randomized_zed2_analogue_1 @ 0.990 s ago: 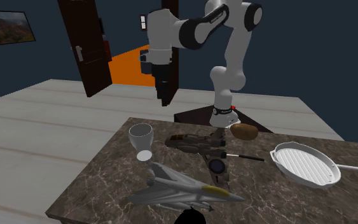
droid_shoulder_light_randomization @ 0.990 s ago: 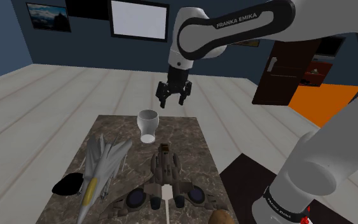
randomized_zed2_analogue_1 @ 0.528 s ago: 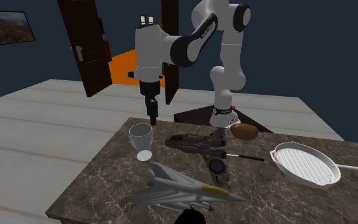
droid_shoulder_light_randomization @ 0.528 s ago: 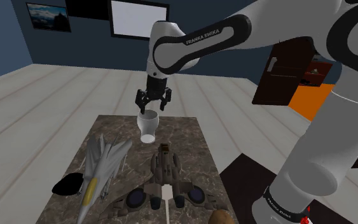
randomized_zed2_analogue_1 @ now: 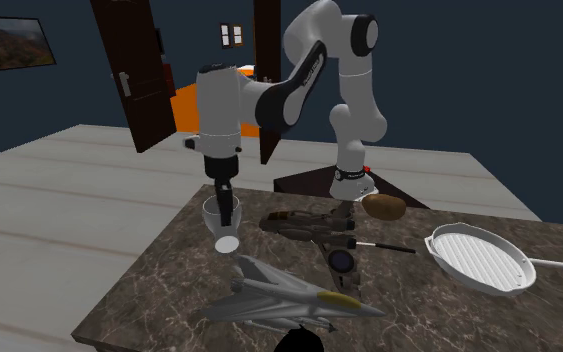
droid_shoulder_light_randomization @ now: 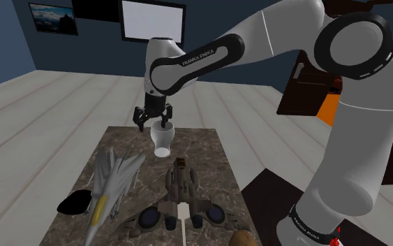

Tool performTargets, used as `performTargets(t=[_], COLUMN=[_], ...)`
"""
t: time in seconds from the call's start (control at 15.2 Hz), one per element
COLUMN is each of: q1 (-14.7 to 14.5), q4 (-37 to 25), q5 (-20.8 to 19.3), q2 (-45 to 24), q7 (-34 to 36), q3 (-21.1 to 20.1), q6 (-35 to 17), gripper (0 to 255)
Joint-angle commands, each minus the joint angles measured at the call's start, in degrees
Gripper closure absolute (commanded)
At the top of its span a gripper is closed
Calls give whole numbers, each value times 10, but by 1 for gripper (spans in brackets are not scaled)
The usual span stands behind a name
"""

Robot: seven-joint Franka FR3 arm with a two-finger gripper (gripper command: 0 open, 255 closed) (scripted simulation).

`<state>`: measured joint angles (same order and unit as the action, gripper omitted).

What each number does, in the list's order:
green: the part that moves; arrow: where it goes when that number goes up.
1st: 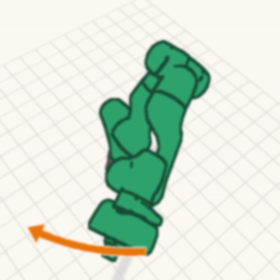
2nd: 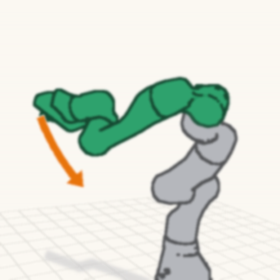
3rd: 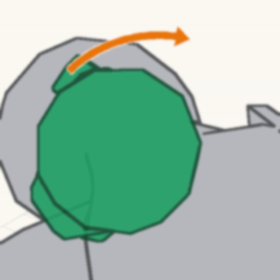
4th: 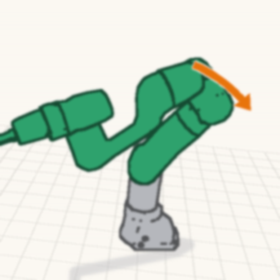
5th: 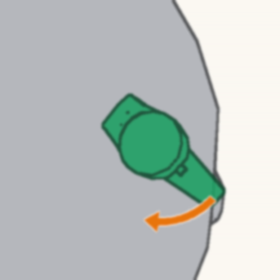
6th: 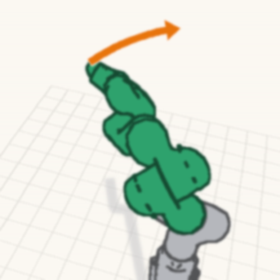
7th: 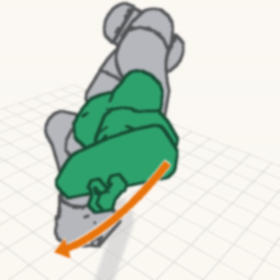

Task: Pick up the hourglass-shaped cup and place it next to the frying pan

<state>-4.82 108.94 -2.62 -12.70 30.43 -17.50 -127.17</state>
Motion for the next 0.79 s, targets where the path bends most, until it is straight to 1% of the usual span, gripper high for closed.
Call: performTargets(t=[0.0,0.2,0.73], q1=[-1,-4,-4], q4=[3,10,10], q5=[-4,-10,-10], q2=[-10,-26,-26], q7=[2,6,6], q3=[1,3,3], q6=[-13,-35,-35], gripper=[0,0,0])
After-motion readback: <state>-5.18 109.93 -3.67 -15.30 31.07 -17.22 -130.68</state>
